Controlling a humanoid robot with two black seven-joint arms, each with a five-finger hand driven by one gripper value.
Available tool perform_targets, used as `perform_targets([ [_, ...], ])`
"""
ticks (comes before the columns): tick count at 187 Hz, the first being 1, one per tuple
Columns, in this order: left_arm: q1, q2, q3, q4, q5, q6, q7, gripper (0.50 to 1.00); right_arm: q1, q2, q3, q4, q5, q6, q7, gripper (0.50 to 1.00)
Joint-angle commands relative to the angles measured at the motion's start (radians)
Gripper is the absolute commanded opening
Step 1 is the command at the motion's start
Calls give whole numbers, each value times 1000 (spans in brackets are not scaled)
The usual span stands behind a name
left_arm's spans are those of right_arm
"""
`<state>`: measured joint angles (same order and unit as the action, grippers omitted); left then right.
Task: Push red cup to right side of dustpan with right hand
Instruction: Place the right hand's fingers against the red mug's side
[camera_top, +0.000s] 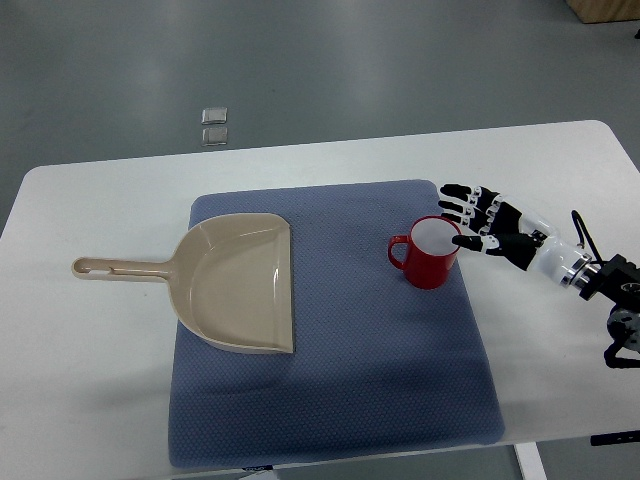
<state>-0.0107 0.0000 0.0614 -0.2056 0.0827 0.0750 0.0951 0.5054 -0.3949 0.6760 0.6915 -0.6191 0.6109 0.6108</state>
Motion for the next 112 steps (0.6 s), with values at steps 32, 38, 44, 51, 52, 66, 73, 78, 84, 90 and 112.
perform_targets([
  [32, 0, 0, 0, 0, 0, 0, 0, 1000, -11, 10, 0, 0, -1, 0, 0, 934],
  [38, 0, 0, 0, 0, 0, 0, 0, 1000, -16, 11, 0, 0, -1, 0, 0, 934],
  [44, 0, 0, 0, 0, 0, 0, 0, 1000, -19, 13, 0, 0, -1, 0, 0, 934],
  [51, 0, 0, 0, 0, 0, 0, 0, 1000, -25, 15, 0, 0, -1, 0, 0, 934],
  [52, 0, 0, 0, 0, 0, 0, 0, 1000, -25, 15, 0, 0, -2, 0, 0, 934],
  [66, 0, 0, 0, 0, 0, 0, 0, 1000, -28, 16, 0, 0, -1, 0, 0, 934],
  [73, 0, 0, 0, 0, 0, 0, 0, 1000, -30, 18, -1, 0, -2, 0, 0, 934],
  [78, 0, 0, 0, 0, 0, 0, 0, 1000, -34, 18, -1, 0, -2, 0, 0, 934],
  [84, 0, 0, 0, 0, 0, 0, 0, 1000, -42, 19, 0, 0, -2, 0, 0, 934],
  [90, 0, 0, 0, 0, 0, 0, 0, 1000, -47, 21, 0, 0, -2, 0, 0, 934],
  [112, 0, 0, 1, 0, 0, 0, 0, 1000, -51, 25, 0, 0, -2, 0, 0, 934],
])
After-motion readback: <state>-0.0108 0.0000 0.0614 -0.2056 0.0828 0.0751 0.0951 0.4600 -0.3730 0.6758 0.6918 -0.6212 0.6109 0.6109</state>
